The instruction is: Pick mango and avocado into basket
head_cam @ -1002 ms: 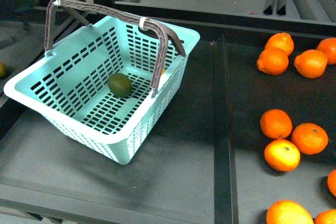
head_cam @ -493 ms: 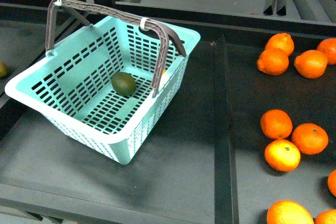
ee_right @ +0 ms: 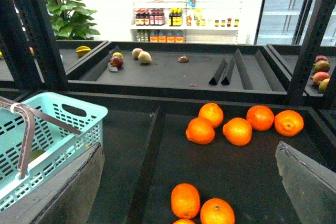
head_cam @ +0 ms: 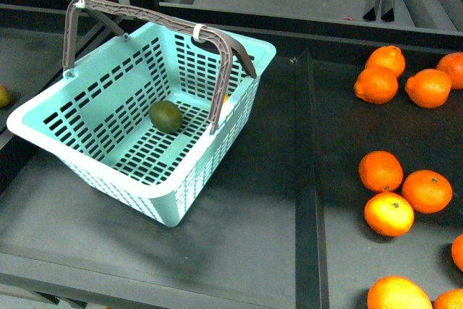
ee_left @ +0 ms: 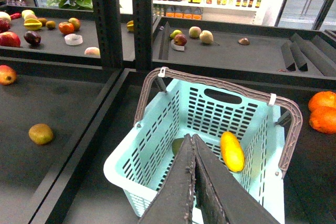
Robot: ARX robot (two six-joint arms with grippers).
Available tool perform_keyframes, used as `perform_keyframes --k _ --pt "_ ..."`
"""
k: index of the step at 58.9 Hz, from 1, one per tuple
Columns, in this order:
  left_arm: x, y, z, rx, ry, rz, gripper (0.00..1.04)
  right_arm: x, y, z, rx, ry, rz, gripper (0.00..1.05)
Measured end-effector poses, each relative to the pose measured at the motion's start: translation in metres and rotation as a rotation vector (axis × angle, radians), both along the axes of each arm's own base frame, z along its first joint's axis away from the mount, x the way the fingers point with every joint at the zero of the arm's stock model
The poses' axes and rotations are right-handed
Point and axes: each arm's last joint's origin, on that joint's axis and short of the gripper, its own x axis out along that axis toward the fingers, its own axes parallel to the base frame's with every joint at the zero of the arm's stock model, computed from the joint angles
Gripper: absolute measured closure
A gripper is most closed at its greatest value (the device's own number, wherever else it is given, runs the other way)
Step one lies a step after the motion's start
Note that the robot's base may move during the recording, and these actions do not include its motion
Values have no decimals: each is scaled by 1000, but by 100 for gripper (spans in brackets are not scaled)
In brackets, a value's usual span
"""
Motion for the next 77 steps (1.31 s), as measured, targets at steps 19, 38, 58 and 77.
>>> perform_keyframes --k 19,38,58,77 --pt "-20 0 7 2 -23 -1 102 0 0 0 0 0 0 8" --pt "-35 0 11 2 -37 -1 102 0 0 0 0 0 0 8" --pt "-45 0 11 2 -37 -1 102 0 0 0 0 0 0 8" --pt "-59 0 7 3 -18 -1 102 0 0 0 0 0 0 8"
